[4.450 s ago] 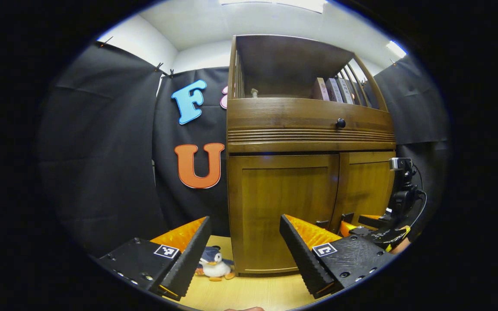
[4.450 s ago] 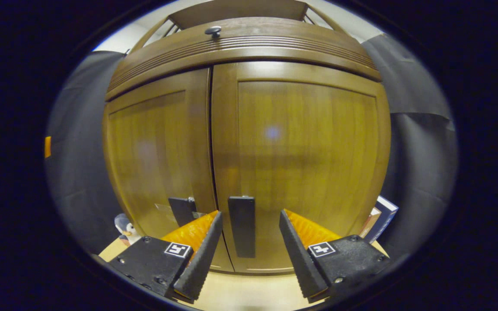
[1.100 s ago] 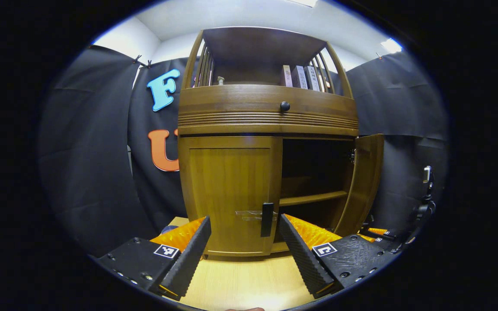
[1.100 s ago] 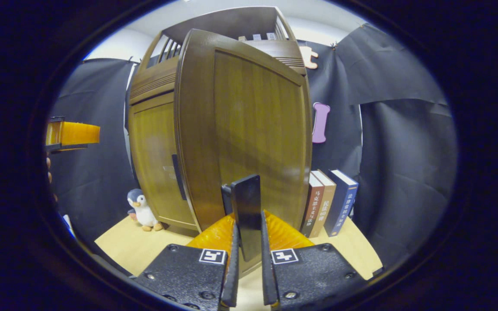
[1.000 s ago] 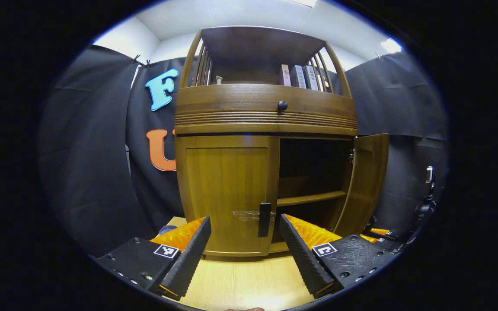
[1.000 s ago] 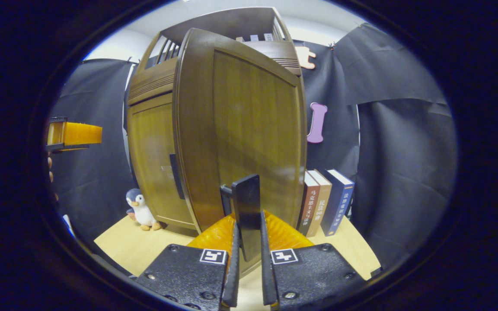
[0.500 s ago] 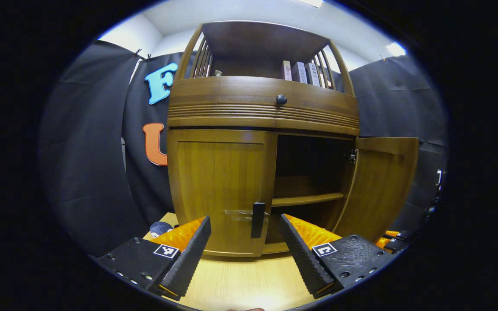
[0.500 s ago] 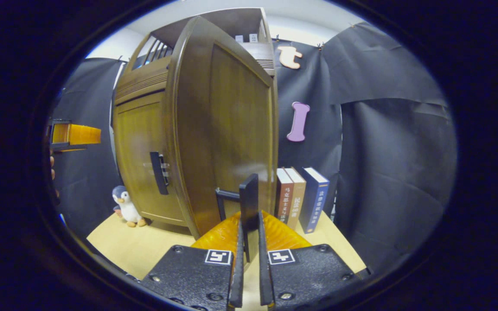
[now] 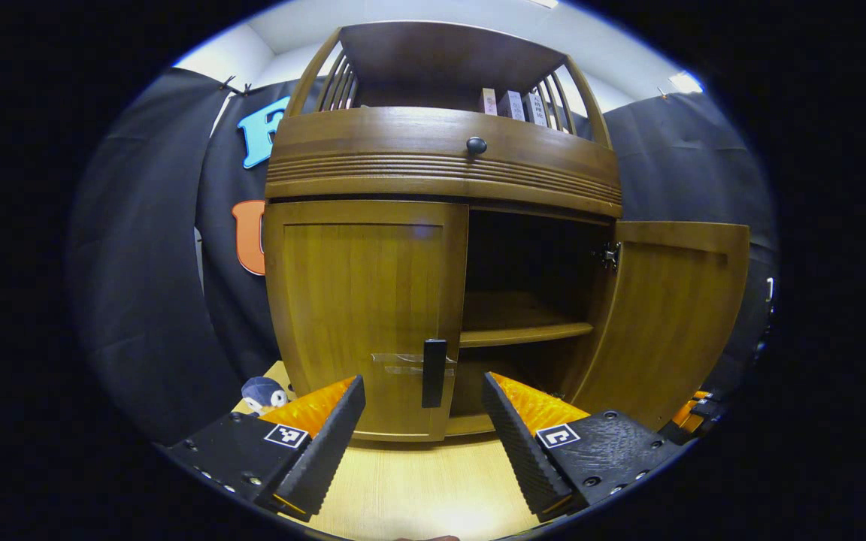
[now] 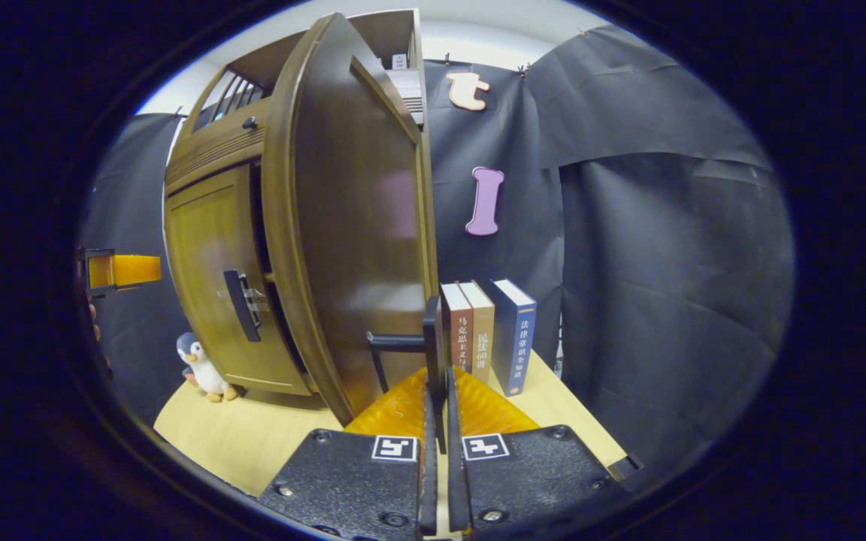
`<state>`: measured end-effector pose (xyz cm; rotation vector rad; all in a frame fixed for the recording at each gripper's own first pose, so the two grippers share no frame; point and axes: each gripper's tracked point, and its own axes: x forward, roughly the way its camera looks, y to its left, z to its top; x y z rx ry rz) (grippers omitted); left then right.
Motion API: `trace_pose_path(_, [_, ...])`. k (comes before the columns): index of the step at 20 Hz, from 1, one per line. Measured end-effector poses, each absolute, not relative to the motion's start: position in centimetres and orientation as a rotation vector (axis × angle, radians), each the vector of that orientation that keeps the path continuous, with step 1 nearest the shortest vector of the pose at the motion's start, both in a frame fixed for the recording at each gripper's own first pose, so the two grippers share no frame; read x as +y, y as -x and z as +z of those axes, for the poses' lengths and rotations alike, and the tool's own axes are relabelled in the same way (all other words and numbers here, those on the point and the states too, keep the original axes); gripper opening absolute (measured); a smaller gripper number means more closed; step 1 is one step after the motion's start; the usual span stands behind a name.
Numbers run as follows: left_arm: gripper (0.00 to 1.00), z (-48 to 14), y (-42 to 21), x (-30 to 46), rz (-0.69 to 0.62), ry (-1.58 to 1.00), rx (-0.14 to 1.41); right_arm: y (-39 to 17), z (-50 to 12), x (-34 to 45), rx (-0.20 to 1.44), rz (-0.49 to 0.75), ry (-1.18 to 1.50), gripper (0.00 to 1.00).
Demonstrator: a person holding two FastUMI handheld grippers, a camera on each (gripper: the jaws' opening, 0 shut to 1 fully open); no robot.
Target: Open the right door of the double-door shoe cabinet with the right hand, and open the left door with the left hand.
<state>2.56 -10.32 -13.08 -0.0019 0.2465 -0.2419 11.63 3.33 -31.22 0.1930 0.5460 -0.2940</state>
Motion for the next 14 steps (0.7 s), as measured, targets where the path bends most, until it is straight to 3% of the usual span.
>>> trace_pose_path(14, [0.93, -18.0, -9.3, -12.5, -0.317, -0.017, 0.277, -9.8, -30.4, -0.2, 0.514, -0.490, -0.190, 0.09])
